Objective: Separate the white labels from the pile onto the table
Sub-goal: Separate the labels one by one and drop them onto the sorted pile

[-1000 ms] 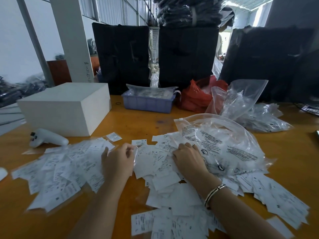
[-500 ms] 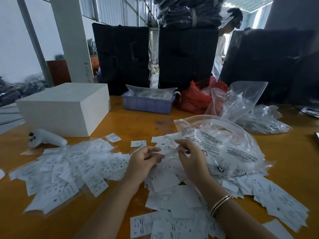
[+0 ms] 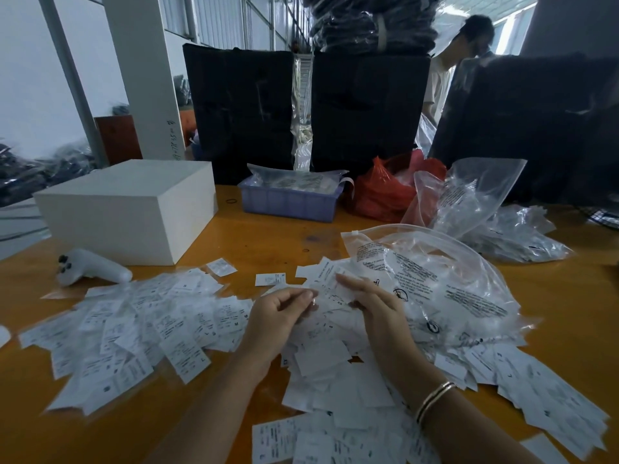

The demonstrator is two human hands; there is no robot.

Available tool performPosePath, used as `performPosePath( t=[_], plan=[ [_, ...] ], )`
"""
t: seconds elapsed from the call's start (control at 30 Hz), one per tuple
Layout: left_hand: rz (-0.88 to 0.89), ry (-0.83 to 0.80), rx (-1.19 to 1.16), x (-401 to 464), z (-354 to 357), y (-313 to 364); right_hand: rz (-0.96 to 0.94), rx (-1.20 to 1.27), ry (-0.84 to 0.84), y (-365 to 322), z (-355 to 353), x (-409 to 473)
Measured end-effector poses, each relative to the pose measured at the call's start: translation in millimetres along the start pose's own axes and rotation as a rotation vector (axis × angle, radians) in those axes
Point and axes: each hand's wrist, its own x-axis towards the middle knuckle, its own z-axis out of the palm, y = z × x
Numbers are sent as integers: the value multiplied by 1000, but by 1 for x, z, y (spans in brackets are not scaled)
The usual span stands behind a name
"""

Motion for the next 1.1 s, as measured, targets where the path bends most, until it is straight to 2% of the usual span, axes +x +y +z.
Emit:
performPosePath(
  t=[0.1,0.17,0.4,0.53,0.67,0.8,0.97,1.03,1.1],
  plan=[
    [16,4,27,0,-1,-1,7,-67,72,0,2,1],
    [27,1,28,1,-1,-1,2,-13,92,0,2,2],
    [13,-42,-6,1,0,-2,-5,101,42,-3,4,-1],
    [44,-69,-13,0,0,-3,-53,-34,97,-4,5,-2],
    [63,-70,-36,1,0,-4,-31,-17,127,-2,2,0],
    [73,-38,2,1,1,-2,-59,-120,142,-4,5,-2],
    [69,-58,73,-2,4,3,-50,-228,-36,-3,9,-4],
    [65,-47,84,-2,4,3,-73,-431,-43,0,11,-3],
    [8,-47,44,-1,3,2,-95,-463,-12,1,12,-1]
  ],
)
